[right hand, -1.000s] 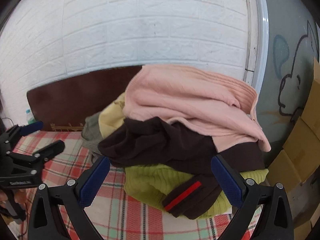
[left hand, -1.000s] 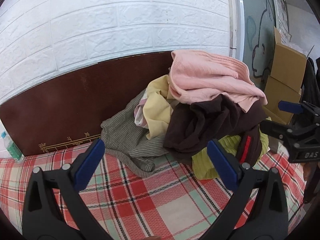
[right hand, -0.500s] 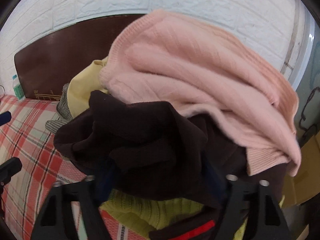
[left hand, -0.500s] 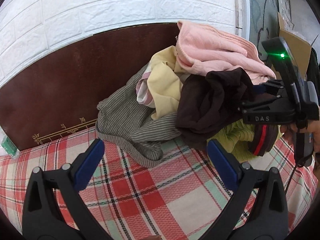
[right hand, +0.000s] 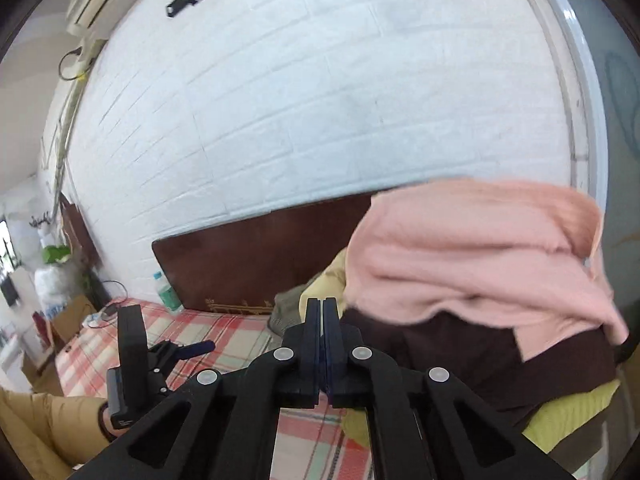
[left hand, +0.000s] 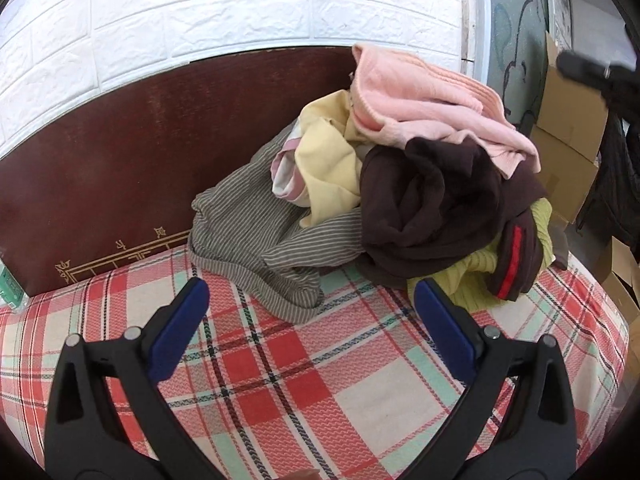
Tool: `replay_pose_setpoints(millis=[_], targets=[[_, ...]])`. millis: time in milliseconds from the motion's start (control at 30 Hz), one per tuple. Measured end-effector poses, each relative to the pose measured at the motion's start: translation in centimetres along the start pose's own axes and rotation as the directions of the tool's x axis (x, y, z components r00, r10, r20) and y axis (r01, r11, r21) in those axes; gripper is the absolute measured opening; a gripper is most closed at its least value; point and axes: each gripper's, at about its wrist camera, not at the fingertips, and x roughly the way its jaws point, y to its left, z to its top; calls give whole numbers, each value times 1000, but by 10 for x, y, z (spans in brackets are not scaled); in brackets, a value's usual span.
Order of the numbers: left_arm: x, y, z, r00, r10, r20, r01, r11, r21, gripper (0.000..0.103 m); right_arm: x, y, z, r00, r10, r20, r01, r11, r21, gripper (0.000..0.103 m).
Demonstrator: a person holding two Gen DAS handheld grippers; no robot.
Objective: Fold clothes
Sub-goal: 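Reach the right gripper into the pink sweater on the heap and close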
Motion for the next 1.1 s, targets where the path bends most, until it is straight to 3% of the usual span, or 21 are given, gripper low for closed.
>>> replay_pose_setpoints(millis=[33,67,100,167,200,267,367,467,567,633,667,700,733,767,933,1000,1100], targets=[[-2,-1,-1,1000,-5,4,5,1000,1,103,-2,8,2,998,-58,-13,57,997,-57,5],[-4,-2,-2,1000,-13,6,13,1000,1,103,3,13,1,994,-100,-53,94,990,-103,18],[-6,-3,-3,1000,-21,7,21,1000,3,103,11,15,-3,985,-151,-88,139,983,-122,50],[-8,-5,-6,1000,-28,2,28,1000,7,103,32,11,-18,957,-250,-149,228,962,-148,79],[-8,-6,-8,999,-36,-3,36,999,10,103,44,6,-24,943,-280,-181,254,955,-153,78],[-7,-6,-9,999,-42,-12,42,999,12,103,64,-4,-32,940,-272,-208,249,960,-130,78],[-5,-4,-7,999,-45,-14,45,999,4,103,90,-9,-13,935,-303,-185,288,952,-105,78],[0,4,-5,999,-39,-19,39,999,-22,103,129,-10,12,949,-227,-219,221,974,-52,80],[3,13,-7,999,-24,-23,23,999,-37,103,185,17,15,926,-259,-273,218,961,-173,81],[5,20,-11,999,-11,-30,10,999,-44,103,223,31,5,892,-308,-331,228,939,-259,78],[7,23,-14,999,-9,-39,7,999,-47,103,238,35,-1,870,-342,-354,240,923,-302,63],[8,27,-16,999,-7,-47,5,999,-51,103,246,33,-6,849,-379,-367,265,908,-325,39],[8,31,-19,998,-9,-55,5,998,-56,103,255,32,-10,827,-416,-378,289,892,-348,28],[8,36,-21,998,-9,-61,5,998,-63,103,254,23,-10,827,-417,-376,303,895,-327,14],[7,53,-26,997,-25,-68,17,994,-105,103,185,-17,19,937,-212,-278,220,975,-3,10],[2,55,-25,998,-31,-54,25,994,-109,103,148,-25,34,968,-135,-212,161,981,107,9],[-10,55,-23,998,-49,-28,45,993,-108,103,90,-38,54,994,-59,-91,78,971,226,7]])
